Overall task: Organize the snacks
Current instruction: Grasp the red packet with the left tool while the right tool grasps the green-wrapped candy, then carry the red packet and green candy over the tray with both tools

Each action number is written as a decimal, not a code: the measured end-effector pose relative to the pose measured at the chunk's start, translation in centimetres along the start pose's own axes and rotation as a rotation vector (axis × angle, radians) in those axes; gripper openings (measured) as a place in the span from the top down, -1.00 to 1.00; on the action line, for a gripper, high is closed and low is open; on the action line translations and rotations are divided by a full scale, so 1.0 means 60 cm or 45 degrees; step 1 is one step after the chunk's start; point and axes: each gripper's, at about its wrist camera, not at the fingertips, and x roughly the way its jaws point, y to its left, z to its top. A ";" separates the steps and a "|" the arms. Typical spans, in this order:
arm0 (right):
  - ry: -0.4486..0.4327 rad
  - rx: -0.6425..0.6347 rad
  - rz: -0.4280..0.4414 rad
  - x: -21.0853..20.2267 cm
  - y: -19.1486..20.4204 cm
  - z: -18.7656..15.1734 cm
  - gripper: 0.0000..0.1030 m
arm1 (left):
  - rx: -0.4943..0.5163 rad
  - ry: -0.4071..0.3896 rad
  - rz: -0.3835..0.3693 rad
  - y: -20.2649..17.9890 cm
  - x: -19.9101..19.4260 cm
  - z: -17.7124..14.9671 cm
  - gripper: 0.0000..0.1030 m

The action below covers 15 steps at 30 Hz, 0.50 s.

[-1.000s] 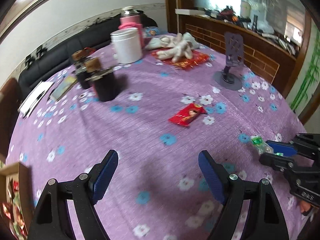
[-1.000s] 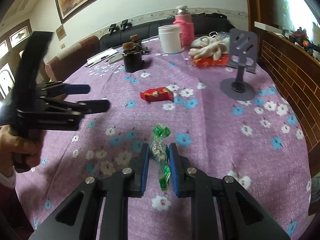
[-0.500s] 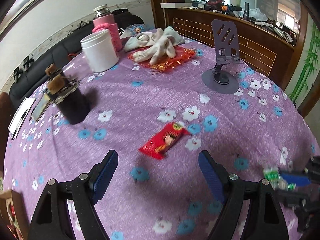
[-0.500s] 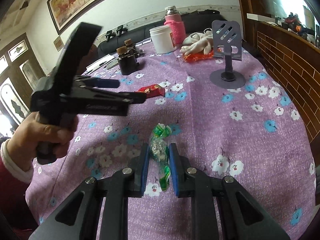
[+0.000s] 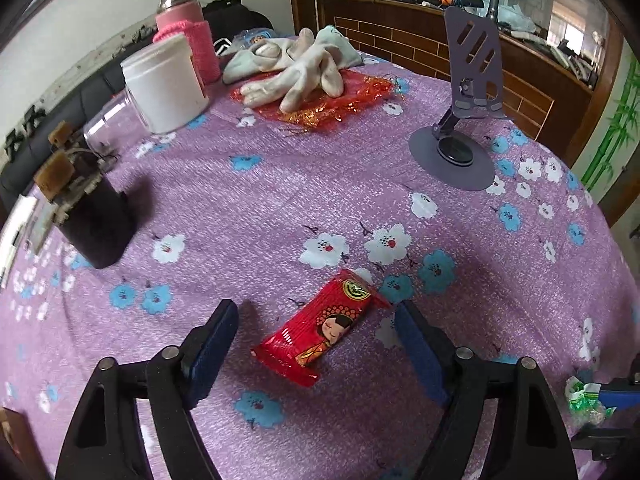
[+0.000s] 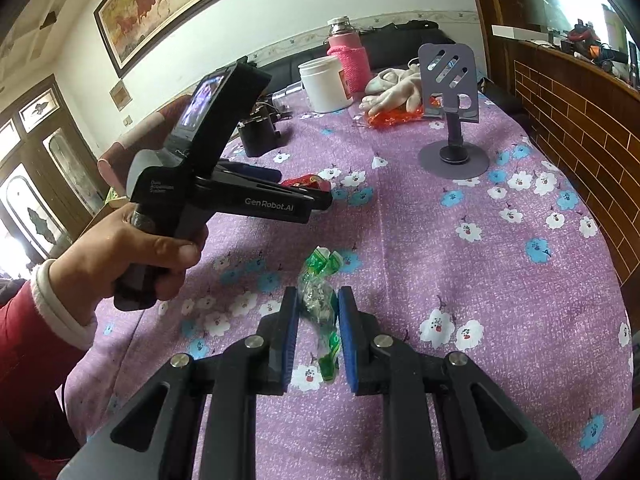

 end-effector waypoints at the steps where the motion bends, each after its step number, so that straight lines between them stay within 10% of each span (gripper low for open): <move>1: -0.002 0.001 0.000 -0.001 0.000 0.001 0.63 | -0.010 -0.002 -0.021 0.001 0.000 0.000 -0.44; 7: -0.013 0.003 0.001 -0.004 0.005 0.001 0.63 | -0.021 -0.007 -0.039 -0.006 -0.008 0.001 0.25; 15: -0.019 -0.014 0.009 -0.006 0.020 0.003 0.63 | -0.089 -0.016 -0.007 0.014 -0.036 -0.030 0.60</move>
